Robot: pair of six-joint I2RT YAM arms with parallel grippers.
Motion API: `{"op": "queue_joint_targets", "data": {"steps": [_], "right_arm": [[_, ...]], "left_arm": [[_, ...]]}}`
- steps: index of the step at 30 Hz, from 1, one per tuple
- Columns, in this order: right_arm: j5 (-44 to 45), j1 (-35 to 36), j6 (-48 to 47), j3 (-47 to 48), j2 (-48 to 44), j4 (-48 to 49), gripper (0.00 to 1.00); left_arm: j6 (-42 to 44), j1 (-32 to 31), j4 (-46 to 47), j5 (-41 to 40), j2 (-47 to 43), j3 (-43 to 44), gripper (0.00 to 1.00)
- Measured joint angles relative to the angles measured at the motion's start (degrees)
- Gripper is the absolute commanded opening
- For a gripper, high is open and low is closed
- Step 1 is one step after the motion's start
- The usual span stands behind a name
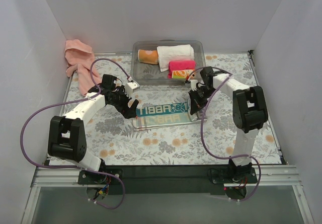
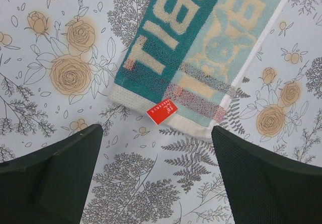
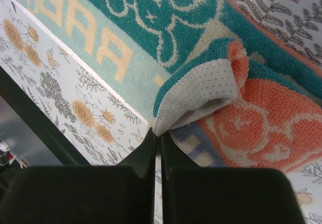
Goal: Roll the towels
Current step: Fold the towel
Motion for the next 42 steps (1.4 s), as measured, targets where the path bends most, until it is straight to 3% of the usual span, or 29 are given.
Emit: {"op": "queue_joint_targets", "data": {"steps": [7, 11, 20, 28, 29, 34, 42], "right_arm": [[-0.4, 1.4, 1.8, 0.0, 1.6, 1.2, 0.01], [-1.7, 1.4, 3.1, 0.0, 2.4, 1.2, 0.22], [-4.7, 1.5, 1.5, 3.6, 1.9, -0.7, 0.31], [-2.9, -1.1, -2.1, 7.9, -1.9, -2.3, 0.07], [-2.3, -1.4, -2.4, 8.1, -1.9, -2.2, 0.06], [1.8, -2.0, -3.7, 7.6, -0.7, -1.2, 0.03], [5.1, -1.3, -3.9, -1.9, 1.3, 3.4, 0.01]], "left_arm": [[0.0, 0.0, -0.2, 0.0, 0.0, 0.0, 0.85], [0.4, 0.0, -0.4, 0.5, 0.0, -0.1, 0.82], [2.1, 0.0, -0.3, 2.7, 0.0, -0.6, 0.73], [3.0, -1.2, 0.6, 3.5, 0.0, -0.6, 0.56], [3.1, -1.8, 0.6, 3.5, 0.0, -0.6, 0.51], [3.6, -6.0, 1.3, 2.6, 0.9, -0.6, 0.41], [3.7, -11.0, 2.3, -1.3, 8.3, -0.5, 0.27]]}}
